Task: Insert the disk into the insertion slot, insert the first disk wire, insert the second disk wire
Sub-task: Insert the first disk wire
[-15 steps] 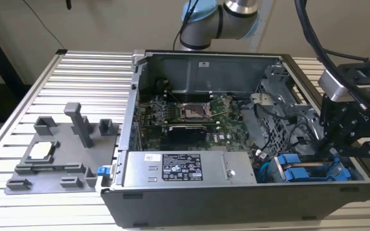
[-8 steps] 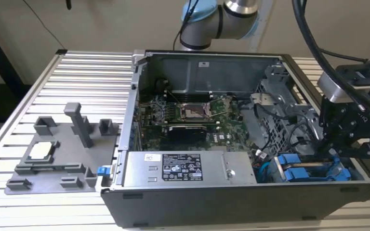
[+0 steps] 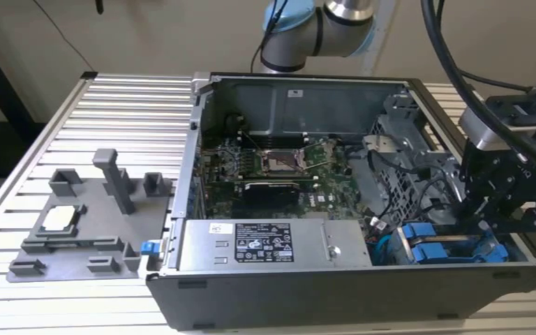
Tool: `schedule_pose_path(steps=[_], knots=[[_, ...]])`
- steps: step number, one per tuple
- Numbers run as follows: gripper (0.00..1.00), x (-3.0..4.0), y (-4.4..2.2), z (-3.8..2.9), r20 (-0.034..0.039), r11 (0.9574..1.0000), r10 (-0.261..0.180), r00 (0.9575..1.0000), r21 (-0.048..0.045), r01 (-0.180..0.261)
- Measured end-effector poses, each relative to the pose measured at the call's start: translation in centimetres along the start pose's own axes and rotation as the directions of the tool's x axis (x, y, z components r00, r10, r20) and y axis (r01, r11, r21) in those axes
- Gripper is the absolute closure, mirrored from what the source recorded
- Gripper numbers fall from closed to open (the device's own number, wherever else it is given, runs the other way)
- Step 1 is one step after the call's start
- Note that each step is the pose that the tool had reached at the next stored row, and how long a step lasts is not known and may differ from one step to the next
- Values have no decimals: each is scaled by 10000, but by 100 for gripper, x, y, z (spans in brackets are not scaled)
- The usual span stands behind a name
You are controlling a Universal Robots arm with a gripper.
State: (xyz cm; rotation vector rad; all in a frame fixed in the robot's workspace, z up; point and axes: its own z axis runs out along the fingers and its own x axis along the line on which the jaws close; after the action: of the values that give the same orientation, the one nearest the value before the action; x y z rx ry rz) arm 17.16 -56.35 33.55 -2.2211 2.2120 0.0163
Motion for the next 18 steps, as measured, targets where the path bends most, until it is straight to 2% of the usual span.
schedule_pose_path(steps=[1,7,18], knots=[[67,0,0,0,1,10000,0,10000,0,0],[67,0,-1,-38,-1,10000,4,10000,-9,-4],[67,-3,0,-273,-1,10000,28,10000,-35,-28]])
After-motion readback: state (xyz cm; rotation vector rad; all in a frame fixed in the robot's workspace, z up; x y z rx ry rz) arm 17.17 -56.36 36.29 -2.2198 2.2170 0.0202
